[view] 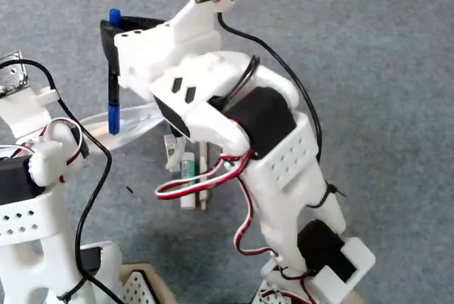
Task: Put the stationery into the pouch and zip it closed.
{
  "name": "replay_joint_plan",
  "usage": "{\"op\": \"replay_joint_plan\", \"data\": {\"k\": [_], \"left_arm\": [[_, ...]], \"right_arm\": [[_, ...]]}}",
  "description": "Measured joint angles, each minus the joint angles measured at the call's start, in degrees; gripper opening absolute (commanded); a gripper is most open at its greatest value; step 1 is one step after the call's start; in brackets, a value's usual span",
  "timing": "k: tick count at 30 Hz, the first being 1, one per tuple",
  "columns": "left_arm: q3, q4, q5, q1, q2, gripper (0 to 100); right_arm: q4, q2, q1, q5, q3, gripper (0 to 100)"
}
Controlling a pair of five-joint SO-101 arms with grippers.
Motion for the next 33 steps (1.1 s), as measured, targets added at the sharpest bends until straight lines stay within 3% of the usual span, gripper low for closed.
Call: {"op": "replay_joint_plan", "data": {"k": [26,33], "left_arm": [[0.1,0.0,0.0,0.1,0.3,3],[0.1,0.0,0.0,0.1,0.3,3]], "right_arm": [[2.0,-13.4,0.2,0.0,17.6,1.2],[6.3,-15.9,-2.9,4.1,17.6,1.2]]}}
